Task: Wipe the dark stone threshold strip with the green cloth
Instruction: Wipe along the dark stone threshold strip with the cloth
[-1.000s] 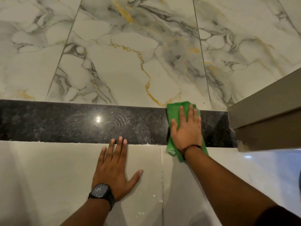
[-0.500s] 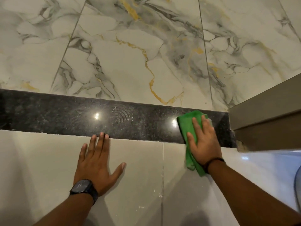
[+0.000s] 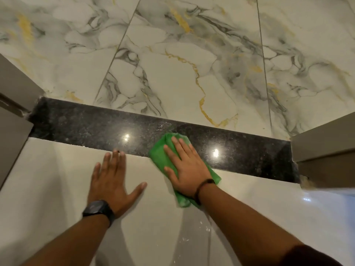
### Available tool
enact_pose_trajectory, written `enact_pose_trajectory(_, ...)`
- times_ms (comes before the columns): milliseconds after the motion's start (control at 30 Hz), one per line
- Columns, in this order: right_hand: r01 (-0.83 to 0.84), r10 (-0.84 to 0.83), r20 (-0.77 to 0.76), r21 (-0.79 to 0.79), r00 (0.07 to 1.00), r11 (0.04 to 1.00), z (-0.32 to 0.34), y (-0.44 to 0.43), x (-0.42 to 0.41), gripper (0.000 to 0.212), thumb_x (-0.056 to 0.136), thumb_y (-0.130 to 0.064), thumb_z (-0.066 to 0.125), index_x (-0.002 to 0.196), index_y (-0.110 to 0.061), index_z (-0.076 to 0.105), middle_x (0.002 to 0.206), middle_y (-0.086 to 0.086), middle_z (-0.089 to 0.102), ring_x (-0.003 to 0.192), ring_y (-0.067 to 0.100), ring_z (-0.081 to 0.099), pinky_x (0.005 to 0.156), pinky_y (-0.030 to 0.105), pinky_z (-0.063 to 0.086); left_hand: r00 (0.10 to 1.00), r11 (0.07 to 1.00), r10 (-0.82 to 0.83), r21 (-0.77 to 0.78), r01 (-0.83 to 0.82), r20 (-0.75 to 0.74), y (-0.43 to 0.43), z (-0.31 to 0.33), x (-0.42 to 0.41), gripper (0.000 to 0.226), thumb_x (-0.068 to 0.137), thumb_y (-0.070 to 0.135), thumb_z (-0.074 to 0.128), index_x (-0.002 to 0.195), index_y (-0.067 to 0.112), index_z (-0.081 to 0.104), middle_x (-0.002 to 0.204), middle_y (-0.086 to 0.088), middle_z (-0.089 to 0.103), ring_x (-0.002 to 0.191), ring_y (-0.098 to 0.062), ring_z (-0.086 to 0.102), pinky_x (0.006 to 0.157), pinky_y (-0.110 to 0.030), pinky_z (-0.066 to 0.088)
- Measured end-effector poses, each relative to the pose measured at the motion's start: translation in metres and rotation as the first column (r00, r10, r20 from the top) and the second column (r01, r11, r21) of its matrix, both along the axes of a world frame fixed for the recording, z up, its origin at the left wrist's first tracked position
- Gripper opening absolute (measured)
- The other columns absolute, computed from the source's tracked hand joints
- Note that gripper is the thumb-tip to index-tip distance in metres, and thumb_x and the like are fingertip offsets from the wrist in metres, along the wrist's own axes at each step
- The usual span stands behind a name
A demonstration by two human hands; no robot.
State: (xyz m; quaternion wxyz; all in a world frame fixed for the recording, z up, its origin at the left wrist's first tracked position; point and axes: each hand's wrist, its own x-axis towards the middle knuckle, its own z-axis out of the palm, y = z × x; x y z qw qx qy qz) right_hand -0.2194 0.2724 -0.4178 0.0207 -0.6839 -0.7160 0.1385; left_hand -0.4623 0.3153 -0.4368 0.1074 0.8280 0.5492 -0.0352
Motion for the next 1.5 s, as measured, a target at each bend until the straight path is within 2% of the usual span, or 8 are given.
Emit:
enact_pose_trajectory(100, -0.023, 0.023, 0.023, -0.003, 0.999, 1.000, -0.001, -0.031, 0.040, 0.060, 0.095, -0.055, 0.021, 0.149, -0.030, 0.016, 0.159, 0.004, 0.011, 0.145, 0.021, 0.005, 0.118, 0.046, 0.007, 0.998, 0.998, 0.070, 0.005, -0.070, -0.008, 0.012, -0.001, -0.038, 0.101, 0.078, 0.082, 0.022, 0.152, 0.018, -0.004, 0.161, -0.010, 0.001, 0.147, -0.027, 0.000, 0.117, -0.050, 0.007)
enact_pose_trajectory(467, 0.538, -0.540, 0.080, 0.052, 0.838, 0.841, -0.005, 0.067, -0.013, 0.065, 0.094, -0.048, 0.021, 0.151, -0.017, 0.012, 0.159, 0.017, 0.006, 0.145, 0.031, 0.002, 0.118, 0.047, 0.003, 0.989, 0.989, 0.146, 0.014, -0.146, -0.009, 0.020, 0.002, -0.049, 0.103, 0.077, 0.082, 0.020, 0.152, 0.016, -0.004, 0.161, -0.009, 0.000, 0.147, -0.026, 0.000, 0.117, -0.046, 0.002)
enact_pose_trajectory(600, 0.188, -0.190, 0.049, 0.045, 0.981, 0.981, 0.000, 0.091, -0.082, 0.065, 0.093, -0.051, 0.022, 0.150, -0.021, 0.013, 0.159, 0.013, 0.006, 0.146, 0.028, 0.000, 0.118, 0.045, -0.001, 0.988, 0.988, 0.157, 0.009, -0.157, -0.008, 0.030, 0.005, -0.057, 0.102, 0.078, 0.078, 0.025, 0.152, 0.012, 0.002, 0.161, -0.011, 0.009, 0.146, -0.028, 0.009, 0.117, -0.047, 0.010)
enact_pose_trajectory(733, -0.101, 0.100, -0.070, -0.002, 0.992, 0.995, -0.003, 0.059, -0.077, 0.062, 0.093, -0.055, 0.026, 0.149, -0.029, 0.020, 0.160, 0.004, 0.012, 0.146, 0.021, 0.005, 0.119, 0.044, 0.006, 0.975, 0.975, 0.221, 0.034, -0.220, -0.030, 0.043, 0.005, -0.088, 0.100, 0.077, 0.073, 0.028, 0.150, 0.007, 0.013, 0.158, -0.018, 0.019, 0.144, -0.033, 0.015, 0.115, -0.051, 0.016)
enact_pose_trajectory(900, 0.151, -0.151, -0.011, 0.033, 0.988, 0.988, -0.005, 0.053, -0.024, 0.061, 0.093, -0.056, 0.026, 0.149, -0.033, 0.016, 0.159, 0.005, 0.010, 0.146, 0.024, 0.006, 0.117, 0.041, 0.005, 0.950, 0.949, 0.313, 0.041, -0.312, -0.011, 0.050, 0.003, -0.111, 0.101, 0.076, 0.074, 0.028, 0.151, 0.009, 0.007, 0.159, -0.017, 0.015, 0.144, -0.033, 0.012, 0.116, -0.053, 0.015)
enact_pose_trajectory(1100, 0.411, -0.415, 0.067, 0.072, 0.907, 0.909, -0.009, 0.107, -0.076, 0.065, 0.093, -0.049, 0.020, 0.150, -0.020, 0.014, 0.159, 0.016, 0.008, 0.145, 0.030, 0.004, 0.118, 0.046, 0.004, 0.947, 0.946, 0.321, 0.041, -0.321, 0.010, 0.051, 0.004, -0.110, 0.102, 0.076, 0.075, 0.027, 0.151, 0.010, 0.006, 0.160, -0.015, 0.013, 0.146, -0.030, 0.008, 0.117, -0.050, 0.009)
enact_pose_trajectory(1367, -0.259, 0.259, -0.056, 0.004, 0.964, 0.966, -0.002, 0.118, -0.163, 0.062, 0.094, -0.053, 0.026, 0.149, -0.028, 0.018, 0.160, 0.005, 0.008, 0.146, 0.023, 0.002, 0.118, 0.041, -0.003, 0.934, 0.934, 0.358, 0.027, -0.358, 0.002, 0.057, 0.008, -0.110, 0.097, 0.077, 0.067, 0.022, 0.151, 0.006, 0.010, 0.159, -0.014, 0.015, 0.146, -0.029, 0.008, 0.118, -0.049, 0.009)
enact_pose_trajectory(1500, -0.181, 0.184, -0.061, 0.055, 0.981, 0.982, -0.003, 0.099, -0.102, 0.060, 0.094, -0.052, 0.032, 0.148, -0.027, 0.026, 0.158, 0.007, 0.019, 0.145, 0.025, 0.013, 0.118, 0.046, 0.014, 0.925, 0.924, 0.380, 0.043, -0.381, 0.019, 0.058, 0.006, -0.111, 0.095, 0.078, 0.066, 0.024, 0.151, 0.007, 0.009, 0.160, -0.013, 0.014, 0.146, -0.028, 0.008, 0.117, -0.050, 0.010)
